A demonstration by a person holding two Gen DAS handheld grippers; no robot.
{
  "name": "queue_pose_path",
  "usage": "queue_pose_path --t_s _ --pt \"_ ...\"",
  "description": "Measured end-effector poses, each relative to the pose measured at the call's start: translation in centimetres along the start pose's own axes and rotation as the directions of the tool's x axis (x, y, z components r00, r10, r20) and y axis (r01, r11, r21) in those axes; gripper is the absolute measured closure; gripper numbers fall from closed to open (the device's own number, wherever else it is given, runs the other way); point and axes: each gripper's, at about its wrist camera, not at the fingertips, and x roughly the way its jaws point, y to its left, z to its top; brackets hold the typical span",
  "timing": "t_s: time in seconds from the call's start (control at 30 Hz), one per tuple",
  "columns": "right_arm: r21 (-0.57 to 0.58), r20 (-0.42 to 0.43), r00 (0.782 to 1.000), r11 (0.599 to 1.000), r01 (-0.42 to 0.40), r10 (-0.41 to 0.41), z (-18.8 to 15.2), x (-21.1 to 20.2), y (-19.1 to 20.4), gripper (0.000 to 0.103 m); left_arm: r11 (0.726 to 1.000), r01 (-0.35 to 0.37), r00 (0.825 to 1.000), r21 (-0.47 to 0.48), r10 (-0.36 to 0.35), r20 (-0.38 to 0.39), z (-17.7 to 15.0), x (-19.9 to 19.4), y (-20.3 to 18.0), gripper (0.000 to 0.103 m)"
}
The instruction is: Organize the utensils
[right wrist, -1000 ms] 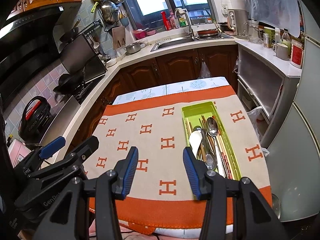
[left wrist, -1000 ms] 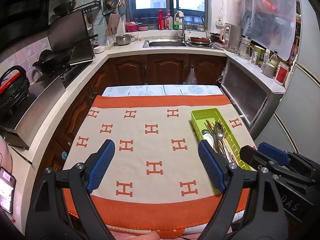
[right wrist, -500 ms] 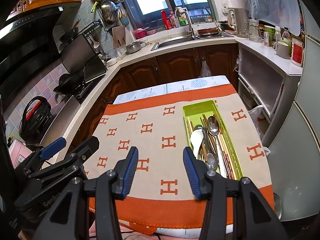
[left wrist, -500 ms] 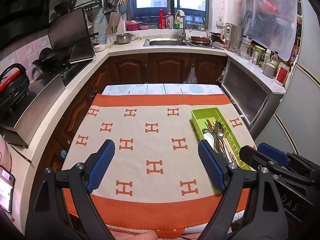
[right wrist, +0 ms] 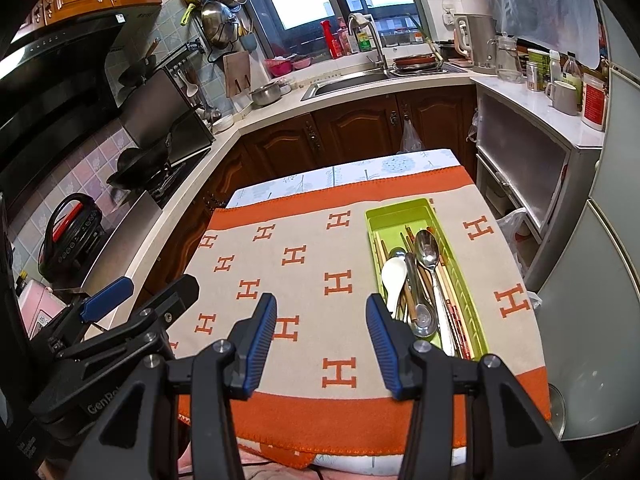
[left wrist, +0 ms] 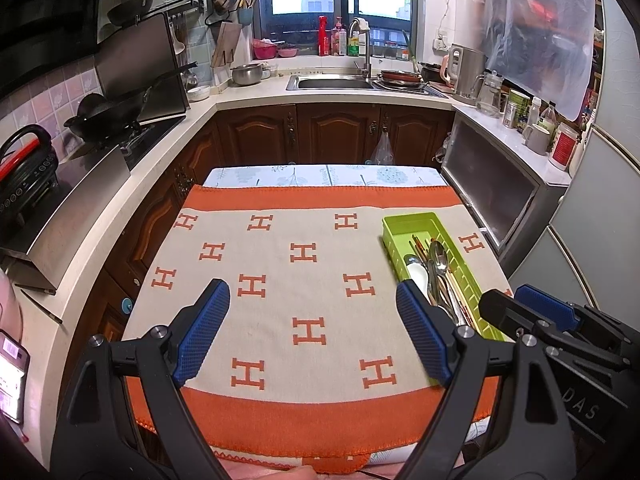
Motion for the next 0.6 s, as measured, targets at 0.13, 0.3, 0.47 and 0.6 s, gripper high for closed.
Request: queue_pose_path --t_s 0.13,0.3,0.47,0.6 --pt "0.002 -0.001 1.0 1.0 -0.001 0.001 -0.02 0.05 -0.07 0.056 1.0 0.001 1.0 0.0 -0.001 -0.003 -0.13 0.03 0.01 0.019" --pt "0.001 -0.001 1.0 1.0 -0.002 0.002 -0.02 0.03 -0.14 0.056 1.0 0.0 1.0 -0.004 0.0 -0.004 -0.47 0.08 0.09 0.019" --pt "0.002 0.001 1.0 1.0 -0.002 0.002 -0.06 0.05 -0.08 0.056 1.0 0.001 1.0 -0.002 -0.001 -0.006 -0.44 0.1 0.11 0.019" --pt "0.004 0.002 1.0 1.0 -0.001 0.001 -0.19 0.01 0.0 0.056 1.0 0.002 1.0 -0.005 -0.002 -0.005 -0.67 0.11 0.1 0.019"
